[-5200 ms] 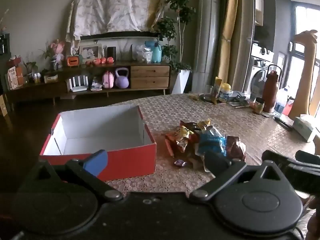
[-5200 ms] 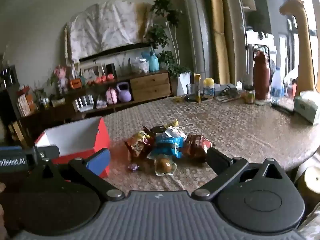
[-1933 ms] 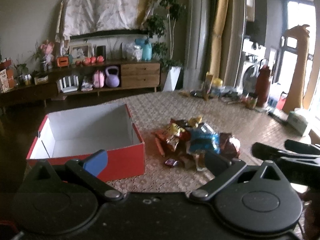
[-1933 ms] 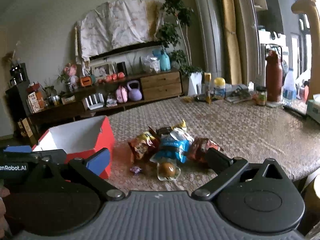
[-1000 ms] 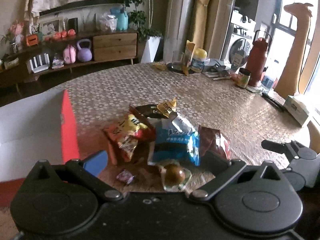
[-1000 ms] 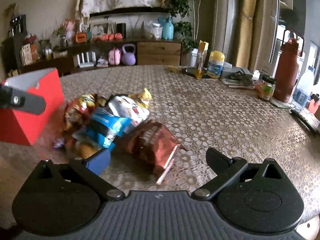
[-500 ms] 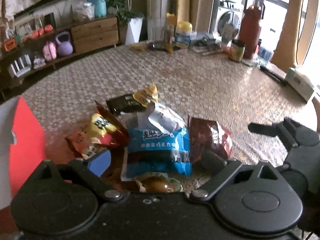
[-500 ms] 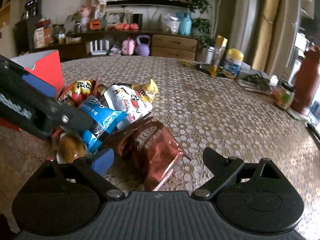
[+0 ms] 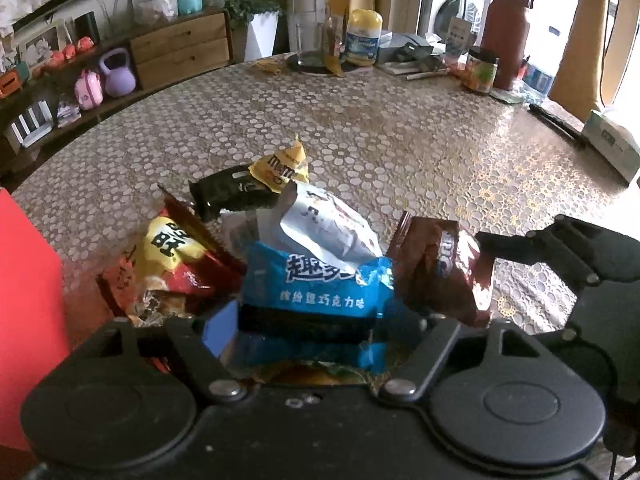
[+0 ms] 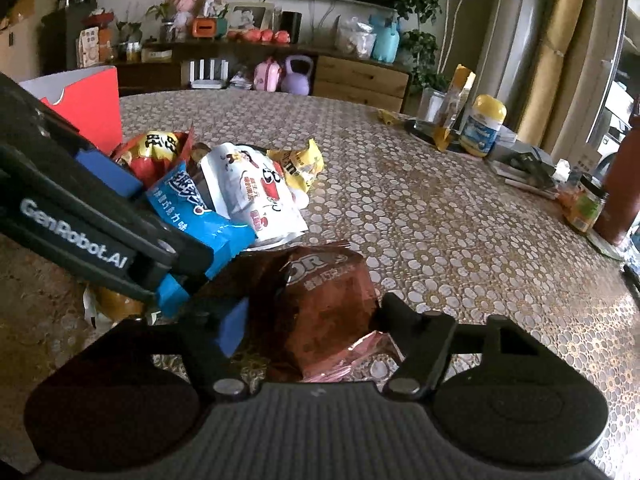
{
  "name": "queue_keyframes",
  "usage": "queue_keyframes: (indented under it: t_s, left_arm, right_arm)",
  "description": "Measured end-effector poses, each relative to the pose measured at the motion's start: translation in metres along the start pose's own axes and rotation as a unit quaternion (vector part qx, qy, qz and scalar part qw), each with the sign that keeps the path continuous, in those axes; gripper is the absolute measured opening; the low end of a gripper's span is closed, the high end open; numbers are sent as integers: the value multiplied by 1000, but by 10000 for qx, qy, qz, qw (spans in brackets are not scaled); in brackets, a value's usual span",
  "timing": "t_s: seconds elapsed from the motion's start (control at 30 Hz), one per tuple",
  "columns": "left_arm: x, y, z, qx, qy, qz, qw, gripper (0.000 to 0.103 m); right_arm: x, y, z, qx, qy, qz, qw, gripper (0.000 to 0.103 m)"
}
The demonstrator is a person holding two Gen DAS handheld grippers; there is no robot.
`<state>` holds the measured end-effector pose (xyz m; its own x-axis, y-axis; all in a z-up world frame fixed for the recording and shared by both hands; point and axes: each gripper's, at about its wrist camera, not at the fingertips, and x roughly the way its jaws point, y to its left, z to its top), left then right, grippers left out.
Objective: Organize snacks
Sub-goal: 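Grasp the blue snack bag with the left gripper while the right grasps the brown Oreo bag, then lift both bags and carry them over the open red shoebox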
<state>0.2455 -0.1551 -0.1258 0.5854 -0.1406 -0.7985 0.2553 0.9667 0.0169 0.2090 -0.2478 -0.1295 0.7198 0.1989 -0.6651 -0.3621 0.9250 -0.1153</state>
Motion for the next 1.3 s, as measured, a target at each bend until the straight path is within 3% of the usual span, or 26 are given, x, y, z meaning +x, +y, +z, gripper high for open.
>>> queue_keyframes:
  t_s: [0.2, 0.37, 0.8, 1.3]
  left_arm:
    - [-2, -3, -3, 85, -96, -18, 9999, 63]
    - [-8, -3, -6, 152, -249, 3, 9996, 61]
    - [-52, 13, -10, -177, -476, -288, 9983, 61]
    - [-135, 66, -26, -571, -835, -281, 9945, 61]
  right_arm:
    - [-6, -1, 0, 156, -4, -115, 9998, 56]
    - [-12, -2, -1, 359, 14, -268, 9990, 42]
    - [-60, 3, 12, 790, -166, -269, 9964, 40]
    - [-126, 60, 65, 671, -513, 74, 9964, 40]
